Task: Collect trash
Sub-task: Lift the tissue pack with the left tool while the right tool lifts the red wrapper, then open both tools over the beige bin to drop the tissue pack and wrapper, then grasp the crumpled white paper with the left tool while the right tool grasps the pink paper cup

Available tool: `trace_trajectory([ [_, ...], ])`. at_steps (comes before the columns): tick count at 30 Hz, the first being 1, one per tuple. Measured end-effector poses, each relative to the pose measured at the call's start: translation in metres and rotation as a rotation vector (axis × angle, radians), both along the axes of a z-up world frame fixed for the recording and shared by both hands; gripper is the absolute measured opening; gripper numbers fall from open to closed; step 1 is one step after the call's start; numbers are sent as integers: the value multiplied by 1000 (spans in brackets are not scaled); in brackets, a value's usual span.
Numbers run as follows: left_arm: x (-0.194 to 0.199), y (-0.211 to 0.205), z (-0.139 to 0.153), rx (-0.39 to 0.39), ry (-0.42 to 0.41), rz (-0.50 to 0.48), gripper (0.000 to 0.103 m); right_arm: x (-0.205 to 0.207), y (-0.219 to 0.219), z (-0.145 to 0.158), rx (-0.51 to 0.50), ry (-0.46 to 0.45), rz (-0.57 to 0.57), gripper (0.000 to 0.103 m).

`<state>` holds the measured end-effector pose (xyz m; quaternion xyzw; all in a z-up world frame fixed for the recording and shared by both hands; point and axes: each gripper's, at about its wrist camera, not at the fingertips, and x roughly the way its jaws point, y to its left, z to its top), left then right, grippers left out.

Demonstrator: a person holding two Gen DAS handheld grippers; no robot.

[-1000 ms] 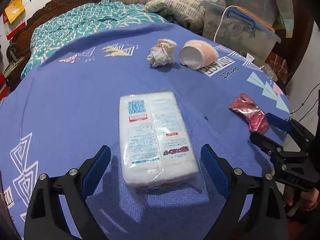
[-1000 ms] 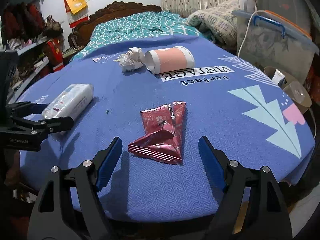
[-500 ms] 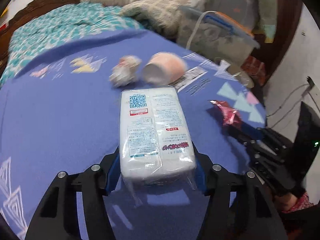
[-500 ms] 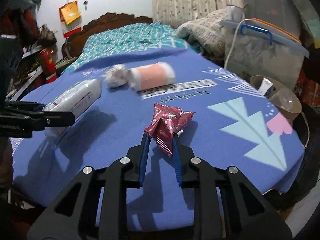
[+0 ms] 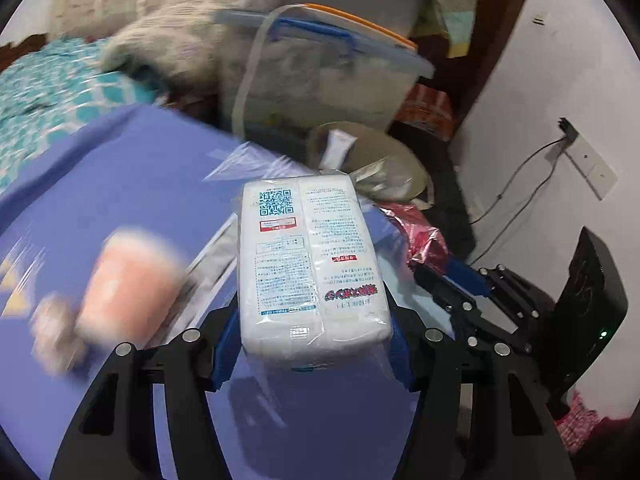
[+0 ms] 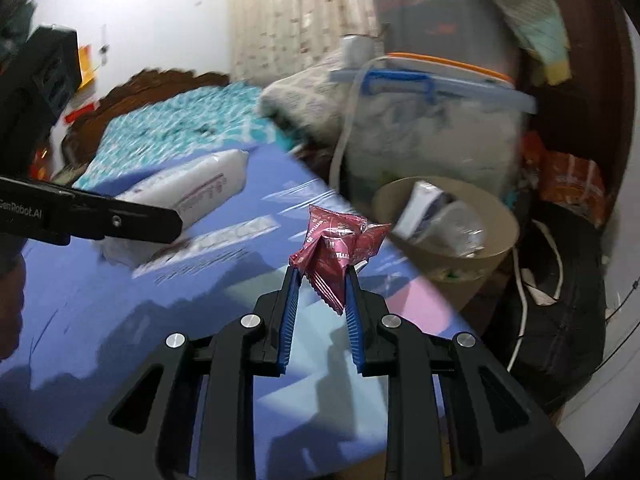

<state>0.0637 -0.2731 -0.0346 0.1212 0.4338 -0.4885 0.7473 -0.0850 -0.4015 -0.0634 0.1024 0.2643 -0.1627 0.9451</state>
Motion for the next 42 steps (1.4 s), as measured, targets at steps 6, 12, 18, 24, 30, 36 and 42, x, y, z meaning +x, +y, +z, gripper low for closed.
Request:
trace_trajectory([
  [6,38,-112,-5,-31,125,-94,58,12,-111,12,206,-54,-114,25],
  [12,67,-183,-28,-10,199,-95,60,45,-195,-3,411,-61,-152,28],
  [18,81,-210,-45,-26,232,-42,92,61,-229,-26,512,-86,-184,80],
  [24,81,-181,-29,-72,234,-22,92,38,-221,-14,525,-172,-223,79],
  [30,54,-100,-6,-140,198,5,92,31,-167,11,507,-220,-145,79],
  [36,16,-7,-8,-100,111,35,92,61,-91,6,559,-159,17,78],
  [42,9,104,-4,-90,39,164,91,112,-8,-6,600,-47,196,74],
])
